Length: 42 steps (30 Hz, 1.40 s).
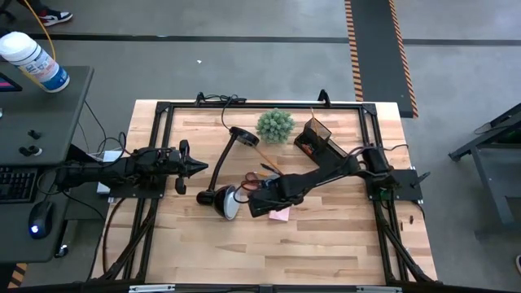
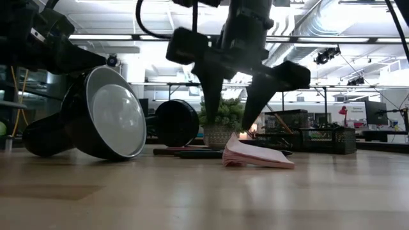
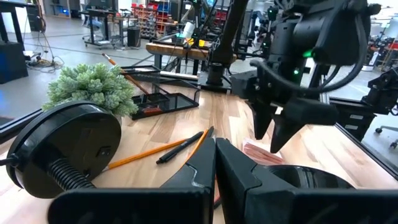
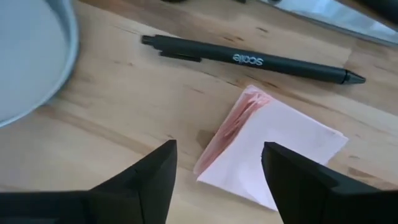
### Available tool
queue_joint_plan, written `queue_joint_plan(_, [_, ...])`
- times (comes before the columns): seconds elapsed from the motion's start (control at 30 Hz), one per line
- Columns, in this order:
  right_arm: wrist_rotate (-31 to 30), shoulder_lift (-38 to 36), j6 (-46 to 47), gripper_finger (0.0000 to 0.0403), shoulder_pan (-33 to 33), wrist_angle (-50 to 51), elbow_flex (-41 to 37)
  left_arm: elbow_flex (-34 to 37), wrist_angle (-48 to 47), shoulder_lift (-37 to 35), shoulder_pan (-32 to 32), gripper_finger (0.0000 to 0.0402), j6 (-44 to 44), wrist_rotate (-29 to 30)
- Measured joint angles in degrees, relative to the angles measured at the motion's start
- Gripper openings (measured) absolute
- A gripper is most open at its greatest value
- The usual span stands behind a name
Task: Pick and place office supplies into organizer
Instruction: Put the sticky notes into the right section of the desk organizer
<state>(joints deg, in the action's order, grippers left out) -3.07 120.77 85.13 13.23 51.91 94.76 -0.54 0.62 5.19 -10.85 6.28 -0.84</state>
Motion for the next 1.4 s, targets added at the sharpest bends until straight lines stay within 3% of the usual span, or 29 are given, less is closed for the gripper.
queue_joint_plan(0.47, [2.56, 4.83, -0.42, 0.0166, -0.02, 1.4, 0.0, 0.0, 0.02, 0.0, -0.02, 0.0001, 0.01, 0.0])
queue_joint_plan(0.57, [3.05, 5.08, -1.4, 0.0128, 0.0, 1.43, 0.07, 0.0, 0.01, 0.0, 0.0, 0.0001, 0.01, 0.0])
queue_joint_plan(0.77, [4.22, 5.11, -3.97, 0.0013, 0.16, 1.67, 0.09, 0.0, 0.02, 0.0, 0.0, 0.0001, 0.02, 0.0])
queue_joint_plan(1.0, [4.25, 5.2, -4.98, 0.0003, 1.15, 8.52, 1.92, 0.0, 0.02, 0.0, 0.0, 0.0001, 0.02, 0.0])
queue_joint_plan(1.3, [-5.93, 5.2, -5.77, 0.0001, 2.16, 35.77, 17.01, 0.0, 0.02, 0.0, 0.0, 0.0001, 0.0, 0.0])
queue_joint_plan(1.4, [-7.7, 4.92, -6.24, 0.0001, 2.0, 37.96, 19.75, 0.0, 0.01, 0.0, 0.0, 0.0001, 0.0, 0.0])
